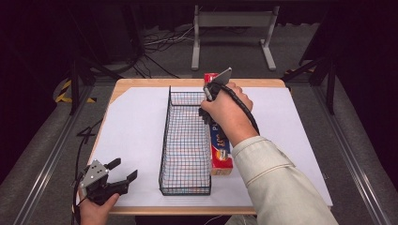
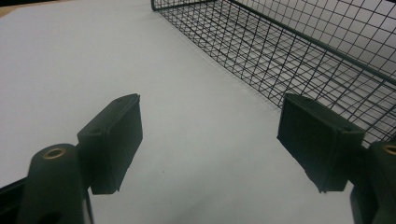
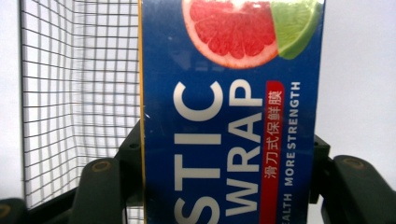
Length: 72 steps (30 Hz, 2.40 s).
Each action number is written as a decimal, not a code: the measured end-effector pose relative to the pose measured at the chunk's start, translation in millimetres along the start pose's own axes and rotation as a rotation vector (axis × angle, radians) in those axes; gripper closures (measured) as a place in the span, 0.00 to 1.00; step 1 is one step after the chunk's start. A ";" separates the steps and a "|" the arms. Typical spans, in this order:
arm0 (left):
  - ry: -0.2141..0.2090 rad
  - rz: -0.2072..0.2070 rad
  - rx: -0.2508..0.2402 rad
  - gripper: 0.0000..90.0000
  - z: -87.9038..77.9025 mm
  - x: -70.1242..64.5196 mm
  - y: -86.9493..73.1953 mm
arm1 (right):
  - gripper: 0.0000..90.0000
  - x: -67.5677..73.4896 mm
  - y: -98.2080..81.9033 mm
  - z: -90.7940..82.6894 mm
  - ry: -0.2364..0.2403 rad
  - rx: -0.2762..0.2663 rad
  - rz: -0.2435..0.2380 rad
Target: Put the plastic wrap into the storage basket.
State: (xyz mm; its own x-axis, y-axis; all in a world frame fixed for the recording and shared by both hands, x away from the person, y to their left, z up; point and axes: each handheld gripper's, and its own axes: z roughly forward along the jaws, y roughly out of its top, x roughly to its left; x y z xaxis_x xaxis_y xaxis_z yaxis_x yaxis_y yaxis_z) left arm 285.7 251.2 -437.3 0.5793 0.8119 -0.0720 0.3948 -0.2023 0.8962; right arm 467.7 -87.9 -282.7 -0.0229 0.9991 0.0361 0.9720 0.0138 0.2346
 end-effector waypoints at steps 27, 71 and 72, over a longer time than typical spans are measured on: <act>-0.001 -0.002 -0.003 0.25 0.5 0.2 0.2 | 0.44 45.5 -3.2 8.8 0.035 -0.011 0.022; 0.000 -0.002 0.003 0.26 0.7 0.5 -0.2 | 0.44 69.3 -17.7 74.4 0.009 0.043 0.013; 0.000 0.000 0.003 0.26 0.8 0.4 -0.2 | 0.44 69.3 -17.8 75.6 0.006 0.041 0.018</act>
State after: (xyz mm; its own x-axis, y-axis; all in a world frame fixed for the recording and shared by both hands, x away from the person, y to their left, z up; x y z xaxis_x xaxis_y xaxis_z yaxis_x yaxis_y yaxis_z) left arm 286.4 251.1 -437.8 0.5795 0.8118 -0.0725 0.3971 -0.2035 0.8949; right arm 466.5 -15.9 -357.8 -0.0070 0.9989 0.0461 0.9810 -0.0021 0.1941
